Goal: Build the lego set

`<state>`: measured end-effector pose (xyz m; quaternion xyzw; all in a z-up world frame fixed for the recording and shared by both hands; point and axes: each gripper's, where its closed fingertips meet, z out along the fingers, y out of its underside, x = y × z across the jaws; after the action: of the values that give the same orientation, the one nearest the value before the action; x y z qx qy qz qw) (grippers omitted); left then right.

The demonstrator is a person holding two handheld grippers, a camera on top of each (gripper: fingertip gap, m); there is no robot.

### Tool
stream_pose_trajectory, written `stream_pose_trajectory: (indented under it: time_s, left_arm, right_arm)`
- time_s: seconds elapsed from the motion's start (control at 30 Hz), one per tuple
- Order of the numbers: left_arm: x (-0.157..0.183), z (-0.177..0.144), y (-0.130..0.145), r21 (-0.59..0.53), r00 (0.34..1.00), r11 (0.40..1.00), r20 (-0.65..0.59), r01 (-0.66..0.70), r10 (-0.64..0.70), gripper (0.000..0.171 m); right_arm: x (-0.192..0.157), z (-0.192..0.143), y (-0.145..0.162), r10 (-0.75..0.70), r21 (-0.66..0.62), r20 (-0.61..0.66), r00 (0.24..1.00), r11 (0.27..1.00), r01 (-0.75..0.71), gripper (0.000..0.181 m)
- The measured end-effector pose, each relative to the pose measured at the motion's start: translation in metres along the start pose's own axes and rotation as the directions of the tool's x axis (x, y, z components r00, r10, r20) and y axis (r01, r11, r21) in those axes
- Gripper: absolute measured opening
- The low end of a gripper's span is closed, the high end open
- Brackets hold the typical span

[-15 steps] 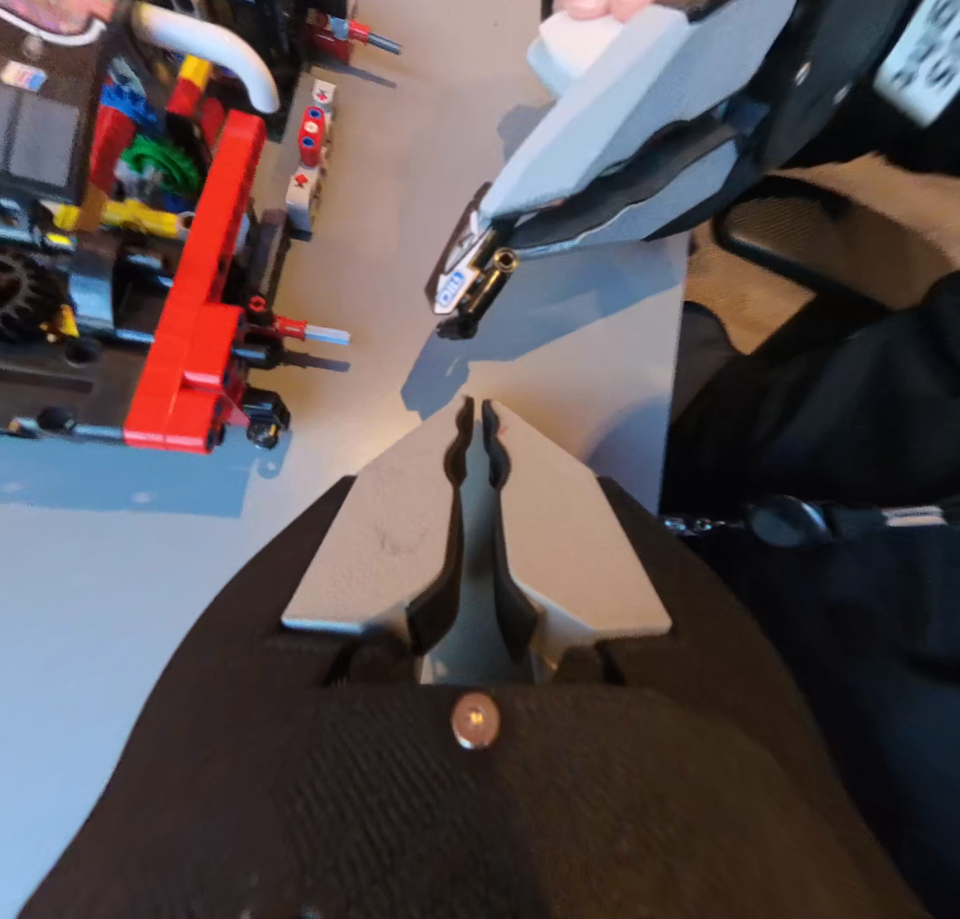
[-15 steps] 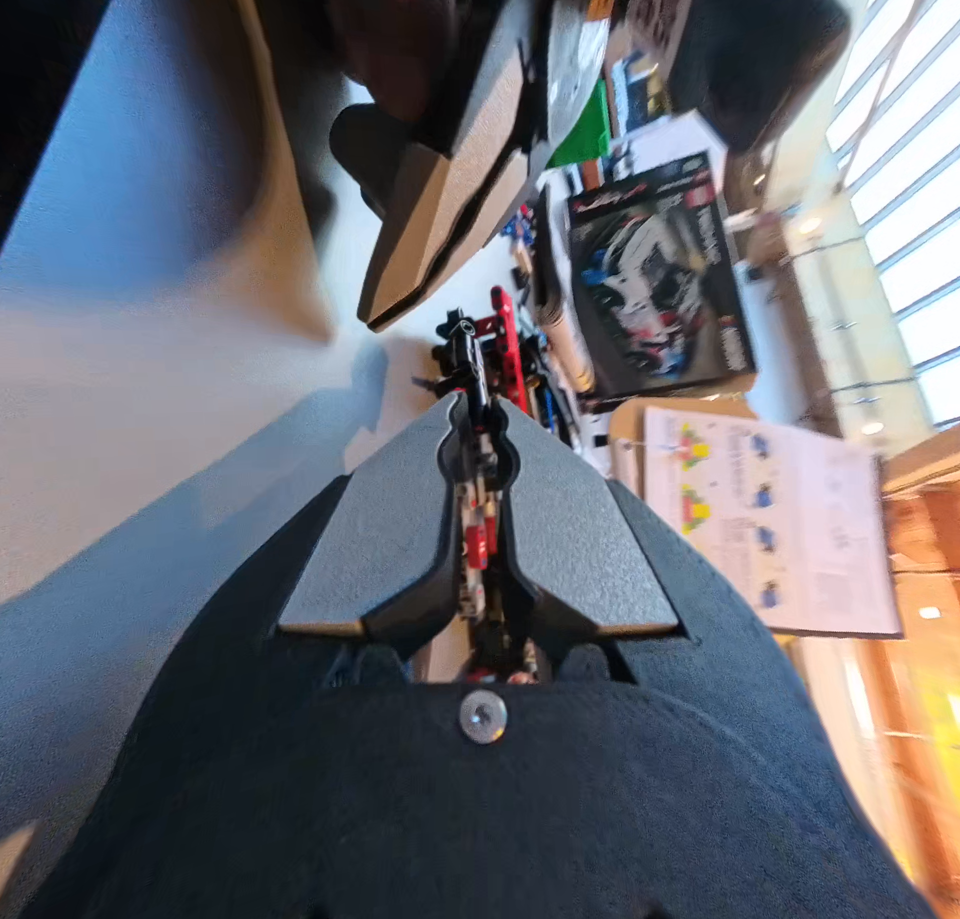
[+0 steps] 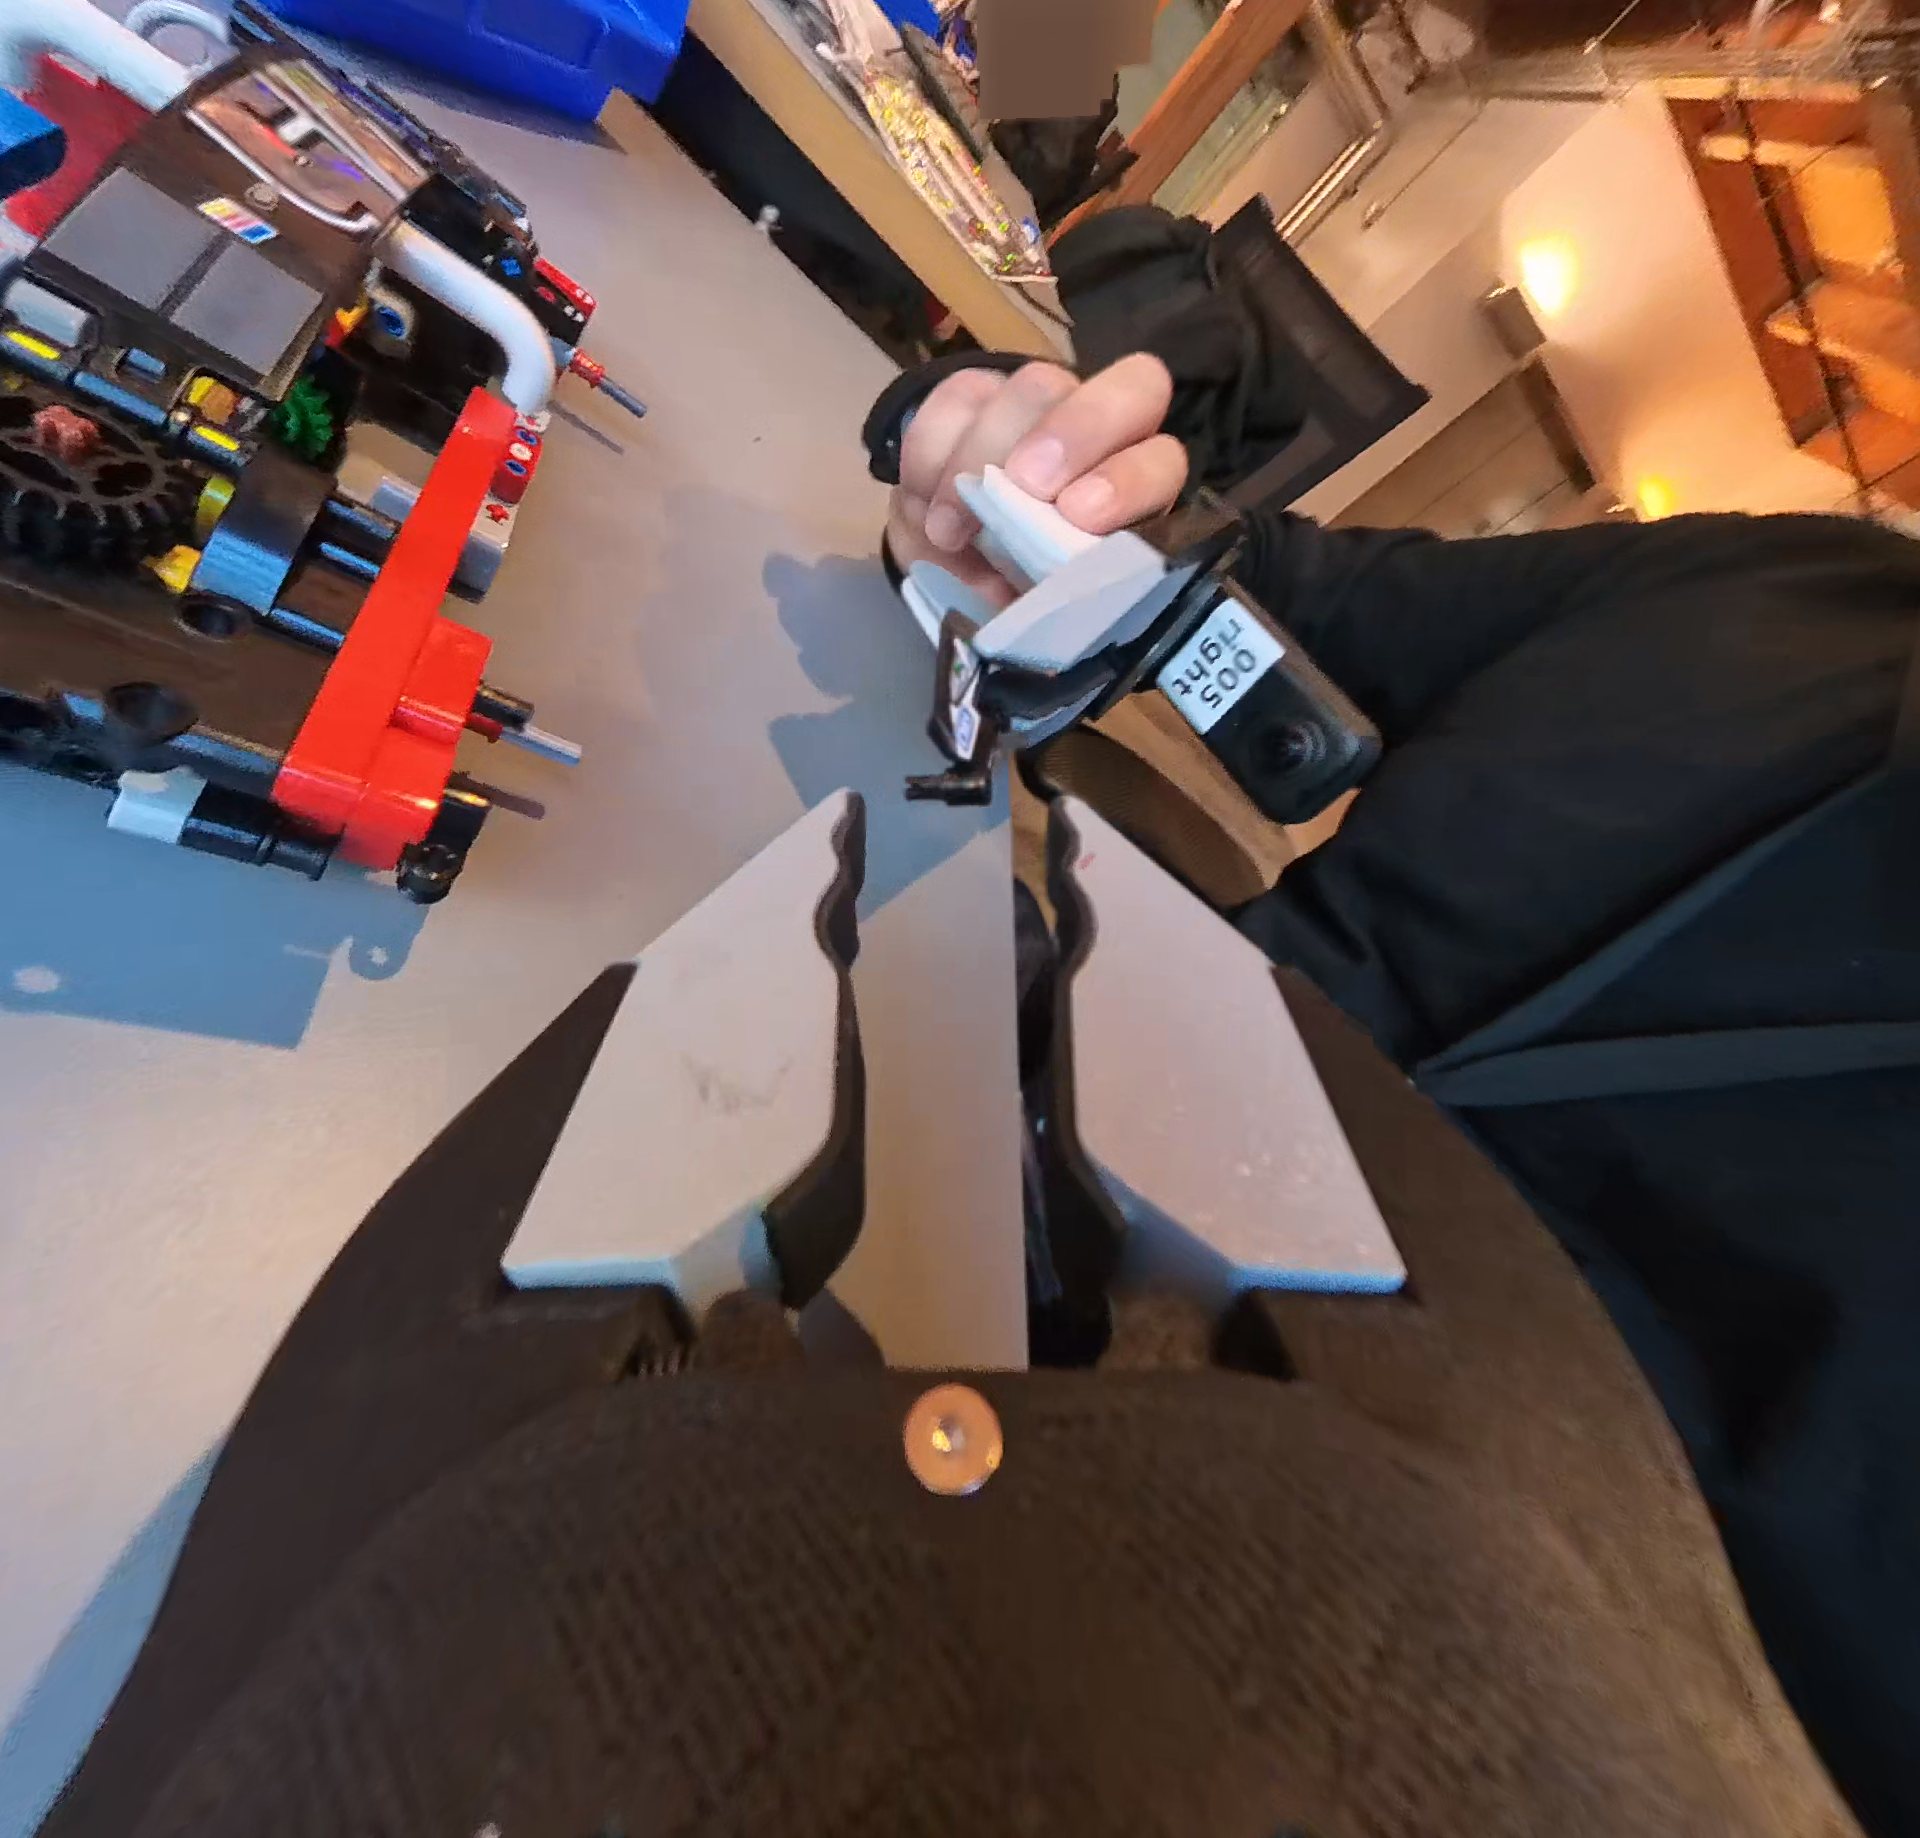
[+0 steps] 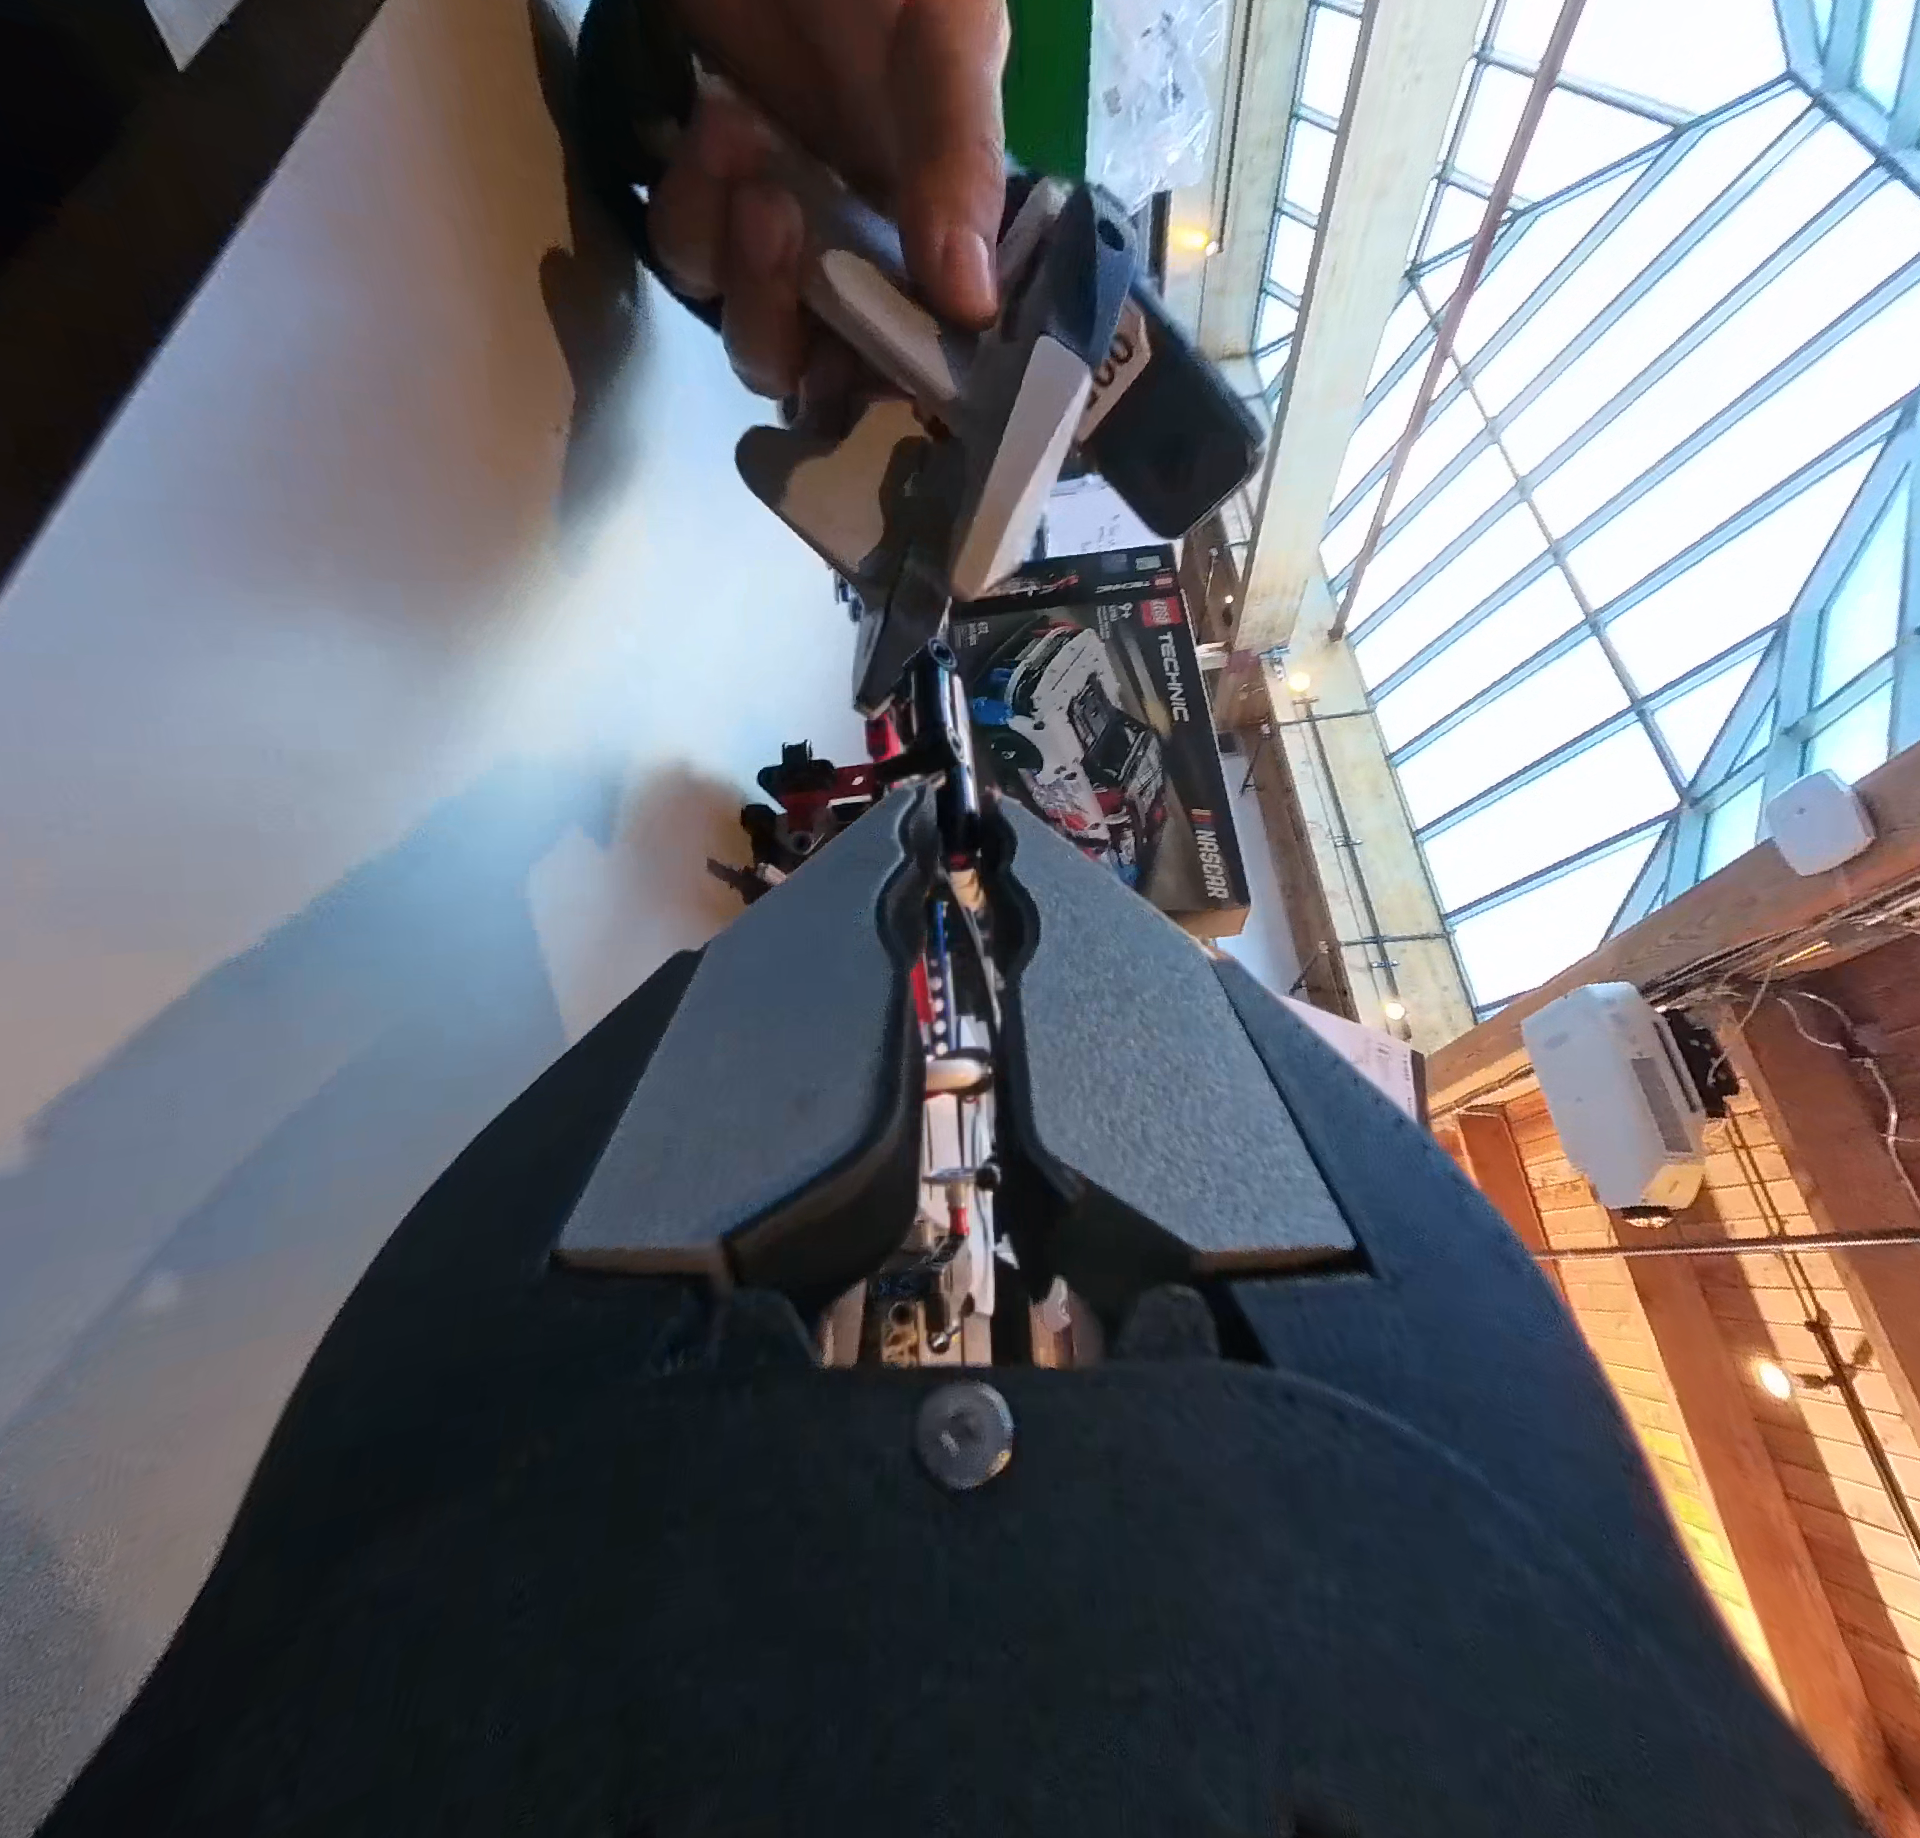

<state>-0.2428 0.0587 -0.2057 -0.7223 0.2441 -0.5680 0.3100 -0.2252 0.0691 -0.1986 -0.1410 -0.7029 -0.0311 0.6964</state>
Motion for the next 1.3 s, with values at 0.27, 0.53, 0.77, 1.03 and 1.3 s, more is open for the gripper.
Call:
stream_pose_trajectory:
  time_s: [0.27, 0.53, 0.77, 1.03, 1.3]
  left_arm:
    - [0.024, 0.017, -0.004, -0.021, 0.990, 0.997, -0.124, -0.076, 0.073, 0.030]
    - [0.021, 0.022, -0.010, 0.043, 0.989, 0.995, -0.120, -0.086, 0.090, 0.015]
    - [0.013, 0.018, 0.003, -0.062, 0.973, 0.972, -0.038, -0.229, 0.227, 0.014]
    - [-0.012, 0.016, 0.018, -0.291, 0.860, 0.840, 0.094, -0.459, 0.502, 0.014]
    - [-0.005, 0.025, 0.013, -0.219, 0.884, 0.873, 0.081, -0.435, 0.461, 0.014]
  right_arm:
    - [0.009, -0.004, -0.005, 0.089, 0.051, -0.012, 0.996, 0.995, -0.088, 0.003]
    - [0.010, -0.004, 0.002, 0.113, 0.030, -0.007, 0.994, 0.993, -0.113, 0.003]
    - [-0.002, -0.003, -0.006, 0.199, 0.074, 0.102, 0.975, 0.976, -0.207, 0.003]
    - [-0.011, 0.003, 0.003, 0.613, 0.011, 0.328, 0.718, 0.758, -0.652, 0.043]
    - [-0.028, 0.016, 0.004, 0.539, -0.051, 0.358, 0.763, 0.827, -0.560, 0.032]
